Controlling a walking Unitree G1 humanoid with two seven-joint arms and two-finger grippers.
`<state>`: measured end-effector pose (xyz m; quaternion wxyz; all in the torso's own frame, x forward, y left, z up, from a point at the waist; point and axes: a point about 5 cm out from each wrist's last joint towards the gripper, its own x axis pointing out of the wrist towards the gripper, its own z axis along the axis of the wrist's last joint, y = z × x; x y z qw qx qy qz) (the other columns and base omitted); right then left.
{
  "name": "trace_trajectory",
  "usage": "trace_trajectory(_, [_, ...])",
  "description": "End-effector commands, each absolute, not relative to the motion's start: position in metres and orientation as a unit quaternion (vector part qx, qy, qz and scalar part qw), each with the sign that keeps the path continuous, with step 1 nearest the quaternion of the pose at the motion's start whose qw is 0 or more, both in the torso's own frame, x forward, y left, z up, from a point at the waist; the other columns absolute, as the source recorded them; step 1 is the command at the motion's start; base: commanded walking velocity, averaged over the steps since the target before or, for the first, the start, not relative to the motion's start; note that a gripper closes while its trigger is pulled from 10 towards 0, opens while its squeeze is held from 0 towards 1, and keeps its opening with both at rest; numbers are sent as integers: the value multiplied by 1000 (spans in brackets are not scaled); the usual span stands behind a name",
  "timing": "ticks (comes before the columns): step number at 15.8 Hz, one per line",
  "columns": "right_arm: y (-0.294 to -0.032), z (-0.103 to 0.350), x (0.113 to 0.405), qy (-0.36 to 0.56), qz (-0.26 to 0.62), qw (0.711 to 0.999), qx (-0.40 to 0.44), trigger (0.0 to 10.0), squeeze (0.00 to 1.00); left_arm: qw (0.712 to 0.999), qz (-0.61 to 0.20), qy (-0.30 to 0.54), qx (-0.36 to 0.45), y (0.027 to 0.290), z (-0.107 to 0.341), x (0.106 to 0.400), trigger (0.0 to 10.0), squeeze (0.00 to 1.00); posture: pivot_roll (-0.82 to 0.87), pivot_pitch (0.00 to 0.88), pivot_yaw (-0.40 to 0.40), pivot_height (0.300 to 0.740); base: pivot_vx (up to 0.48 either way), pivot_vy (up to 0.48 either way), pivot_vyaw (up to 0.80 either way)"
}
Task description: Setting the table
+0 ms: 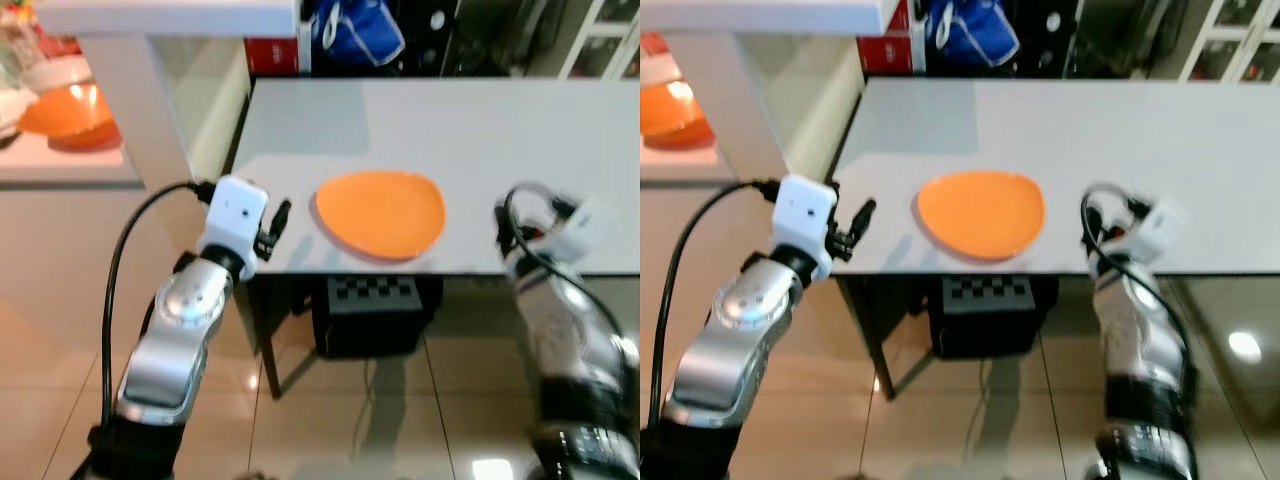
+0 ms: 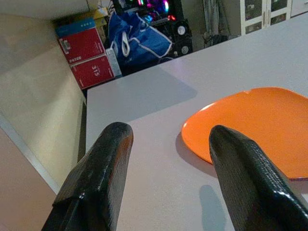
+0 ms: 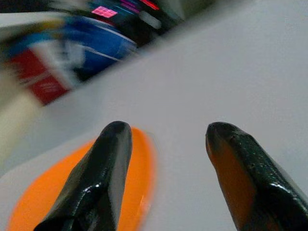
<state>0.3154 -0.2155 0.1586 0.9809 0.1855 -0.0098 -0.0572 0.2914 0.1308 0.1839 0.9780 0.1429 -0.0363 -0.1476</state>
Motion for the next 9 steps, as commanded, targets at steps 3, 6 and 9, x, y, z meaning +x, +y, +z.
trace_trajectory(3, [-161, 156, 287, -15, 28, 994, 106, 10000, 0, 981, -119, -52, 146, 131, 189, 293, 10000, 0, -28, 0, 30, 740, 0, 207, 0])
trace_trajectory(6, [-146, 158, 280, -30, 33, 997, 58, 10000, 0, 984, -85, -47, 149, 139, 183, 297, 10000, 0, -29, 0, 26, 740, 0, 346, 0])
trace_trajectory(9, [-144, 156, 279, -21, 37, 997, 61, 10000, 0, 984, -65, -39, 160, 148, 178, 293, 10000, 0, -16, 0, 21, 740, 0, 358, 0])
